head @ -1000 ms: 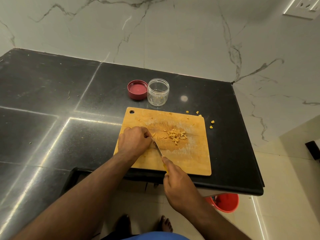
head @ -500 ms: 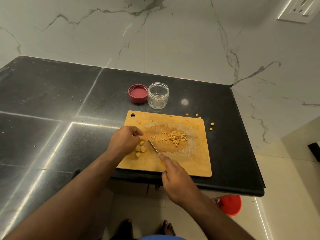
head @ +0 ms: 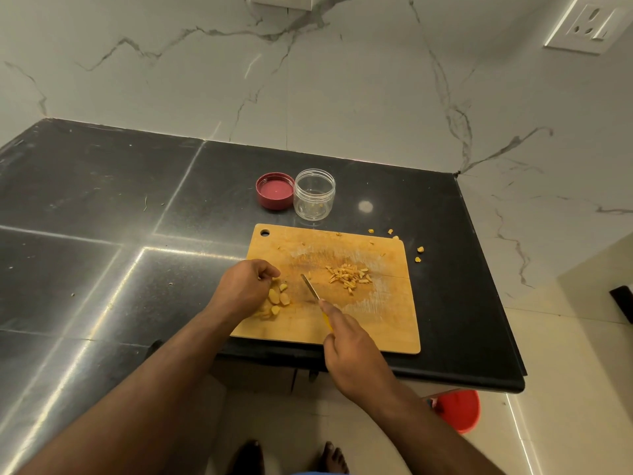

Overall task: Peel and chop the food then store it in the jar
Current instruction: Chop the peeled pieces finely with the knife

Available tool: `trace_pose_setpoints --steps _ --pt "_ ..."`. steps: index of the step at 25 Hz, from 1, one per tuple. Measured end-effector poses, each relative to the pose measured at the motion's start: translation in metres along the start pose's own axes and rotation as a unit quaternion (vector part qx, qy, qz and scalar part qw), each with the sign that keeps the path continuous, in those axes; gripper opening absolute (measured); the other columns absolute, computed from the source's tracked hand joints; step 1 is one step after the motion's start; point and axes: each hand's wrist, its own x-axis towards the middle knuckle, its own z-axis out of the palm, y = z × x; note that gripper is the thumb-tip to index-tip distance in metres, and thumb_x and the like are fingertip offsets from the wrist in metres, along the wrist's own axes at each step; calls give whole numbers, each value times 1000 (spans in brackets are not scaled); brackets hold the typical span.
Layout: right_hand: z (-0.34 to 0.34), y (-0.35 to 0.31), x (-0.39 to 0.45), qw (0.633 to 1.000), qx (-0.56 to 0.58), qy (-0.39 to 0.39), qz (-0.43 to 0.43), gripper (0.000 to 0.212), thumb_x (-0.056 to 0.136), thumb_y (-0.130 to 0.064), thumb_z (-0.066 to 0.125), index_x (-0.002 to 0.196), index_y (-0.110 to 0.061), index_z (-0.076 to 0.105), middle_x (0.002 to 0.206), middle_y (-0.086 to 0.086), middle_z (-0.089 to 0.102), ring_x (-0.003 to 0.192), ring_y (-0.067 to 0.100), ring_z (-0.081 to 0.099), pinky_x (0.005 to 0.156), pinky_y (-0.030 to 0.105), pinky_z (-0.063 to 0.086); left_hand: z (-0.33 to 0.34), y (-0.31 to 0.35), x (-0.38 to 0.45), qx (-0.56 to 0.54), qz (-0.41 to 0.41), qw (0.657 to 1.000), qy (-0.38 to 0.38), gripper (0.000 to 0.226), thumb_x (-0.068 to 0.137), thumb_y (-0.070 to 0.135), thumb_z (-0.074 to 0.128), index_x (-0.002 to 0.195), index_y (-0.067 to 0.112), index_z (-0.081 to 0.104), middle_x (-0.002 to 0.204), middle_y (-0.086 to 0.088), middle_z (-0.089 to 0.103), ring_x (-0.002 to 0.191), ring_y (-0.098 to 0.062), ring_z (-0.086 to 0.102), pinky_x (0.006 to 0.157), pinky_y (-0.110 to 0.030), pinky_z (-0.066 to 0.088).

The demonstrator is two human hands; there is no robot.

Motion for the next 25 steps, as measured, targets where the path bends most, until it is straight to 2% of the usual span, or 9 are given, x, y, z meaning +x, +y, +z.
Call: trace_pose_setpoints --steps 4,6,9,13,16,20,22,25 --pt "-12 12 1 996 1 61 59 54 102 -17 38 154 -26 27 145 2 46 119 14 50 100 28 44 -3 -1 -4 0 6 1000 -9 23 100 12 55 110 23 72 107 6 65 80 -5 59 57 -16 42" --pt "-17 17 -4 995 23 79 58 54 102 -16 40 154 -27 29 146 -1 44 123 12 48 103 29 43 -7 -2 -3 2 11 1000 -9 22 99 12 57 110 23 73 106 8 65 85 -5 57 59 -15 40" --pt "-13 15 -11 996 56 58 34 54 102 -15 41 153 -28 31 151 -6 40 130 7 43 109 30 41 -16 -1 -1 10 9 1000 -23 20 96 14 62 109 23 73 105 7 67 91 -9 58 61 -15 40" --pt "-6 10 -12 997 65 30 26 53 102 -16 41 153 -28 31 151 -9 39 130 -4 34 107 12 28 -20 4 -3 62 7 996 -69 19 89 27 73 108 25 72 100 7 66 88 -8 58 60 -18 40" --pt "-5 9 -10 997 71 21 23 53 102 -16 41 153 -30 30 153 -9 38 134 -1 33 112 16 29 -17 9 -6 98 7 990 -97 24 83 30 80 105 27 70 96 10 60 88 -8 56 60 -18 39" --pt "-6 8 -9 997 75 15 26 53 102 -16 41 153 -30 30 154 -8 36 138 2 33 115 20 29 -20 9 -8 97 7 990 -101 20 81 27 81 87 27 62 94 9 62 83 -9 56 57 -18 37" --pt "-6 7 -9 997 75 12 24 53 102 -16 42 153 -29 31 154 -8 36 139 3 32 115 19 28 -24 9 -8 85 12 991 -101 18 83 24 79 87 26 62 91 7 63 81 -9 56 58 -19 38" --pt "-5 7 -10 997 70 2 25 53 102 -17 42 153 -29 30 155 -9 36 138 1 32 111 12 26 -30 11 -5 74 21 993 -94 9 90 23 73 93 28 66 90 9 62 81 -8 56 59 -18 38"
